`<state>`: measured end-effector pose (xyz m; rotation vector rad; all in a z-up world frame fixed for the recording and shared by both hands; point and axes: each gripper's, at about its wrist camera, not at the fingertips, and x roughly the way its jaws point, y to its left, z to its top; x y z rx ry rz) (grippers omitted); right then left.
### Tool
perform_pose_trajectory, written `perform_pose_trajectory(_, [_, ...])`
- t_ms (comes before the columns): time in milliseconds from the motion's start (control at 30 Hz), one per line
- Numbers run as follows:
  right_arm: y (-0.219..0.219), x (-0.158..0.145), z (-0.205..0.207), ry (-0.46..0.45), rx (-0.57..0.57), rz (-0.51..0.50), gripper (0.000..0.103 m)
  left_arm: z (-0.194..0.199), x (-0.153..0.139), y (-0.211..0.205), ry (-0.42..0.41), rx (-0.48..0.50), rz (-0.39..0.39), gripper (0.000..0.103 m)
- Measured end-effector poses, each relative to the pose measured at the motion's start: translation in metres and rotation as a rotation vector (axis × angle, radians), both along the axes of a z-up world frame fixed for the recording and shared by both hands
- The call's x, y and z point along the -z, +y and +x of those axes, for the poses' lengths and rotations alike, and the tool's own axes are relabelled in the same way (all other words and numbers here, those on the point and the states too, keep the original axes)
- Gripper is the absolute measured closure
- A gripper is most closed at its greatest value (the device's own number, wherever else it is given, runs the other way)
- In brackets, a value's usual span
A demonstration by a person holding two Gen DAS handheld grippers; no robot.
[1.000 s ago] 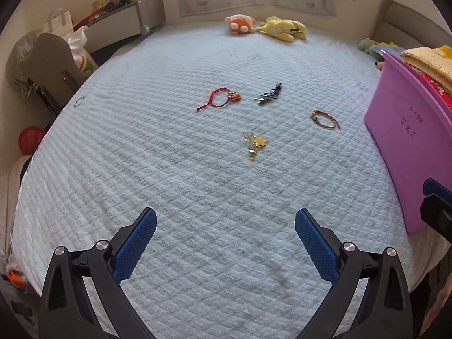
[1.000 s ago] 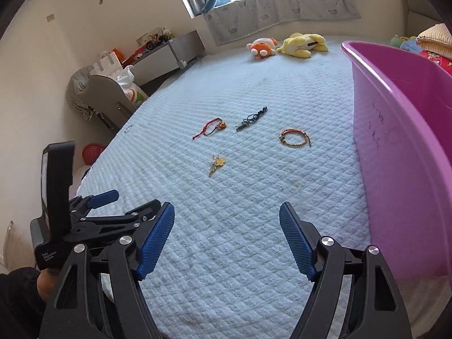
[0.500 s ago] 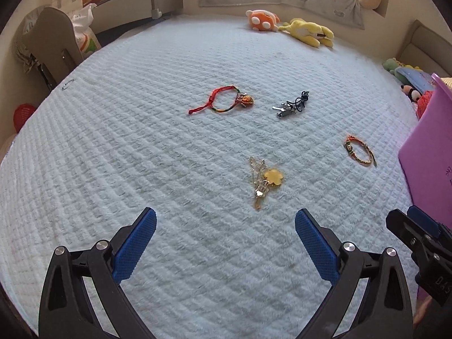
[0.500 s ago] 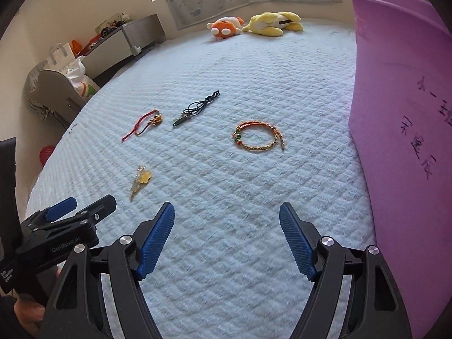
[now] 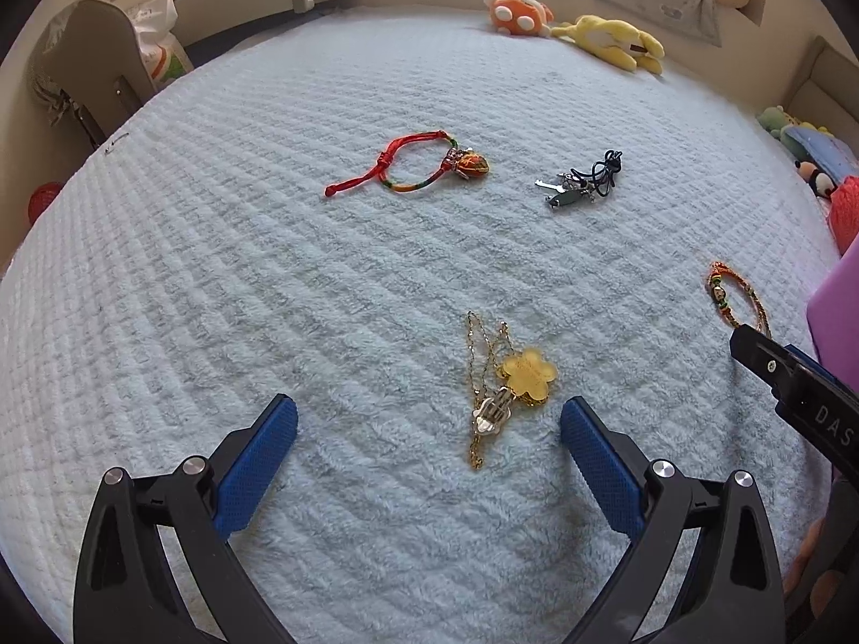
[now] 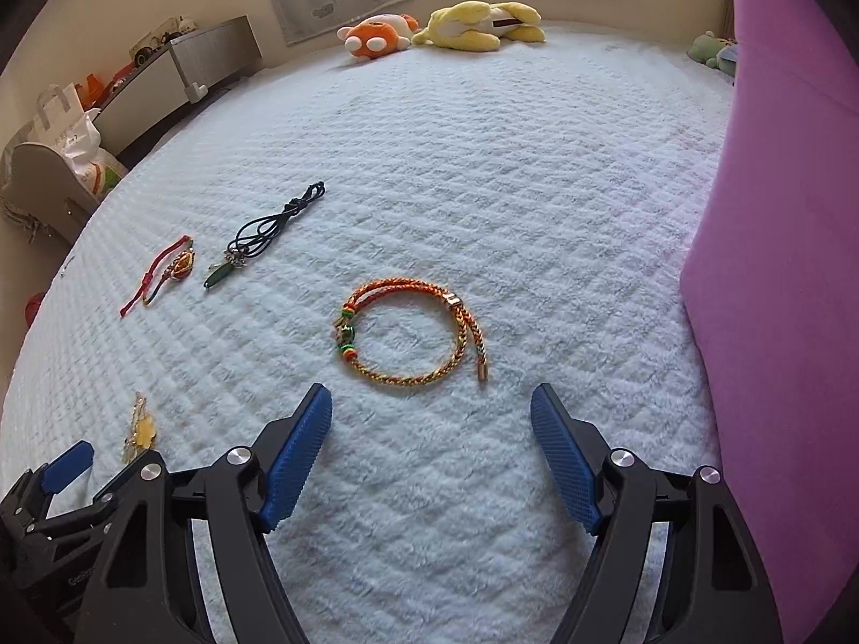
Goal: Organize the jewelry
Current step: 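Lower the left tool to the gold flower-pendant chain while the right tool approaches the orange braided bracelet, then grasp the flower-pendant chain with the left tool while the right tool grasps the orange bracelet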
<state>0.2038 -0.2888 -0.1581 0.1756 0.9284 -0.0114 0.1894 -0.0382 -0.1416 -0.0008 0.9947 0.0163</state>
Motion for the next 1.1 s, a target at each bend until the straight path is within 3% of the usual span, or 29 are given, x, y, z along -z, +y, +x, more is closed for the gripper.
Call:
perform_pose_trajectory(800, [0.014, 0.013, 0.037, -0.002, -0.041, -0.106, 0.026, 0.032, 0.014, -0.017, -0.029, -0.04, 0.027, 0.008])
perform_pose_trajectory(1100, [0.021, 0.011, 0.03, -0.012, -0.037, -0.129, 0.034, 0.012, 0.008, -0.027, -0.084, 0.024, 0.038, 0.05])
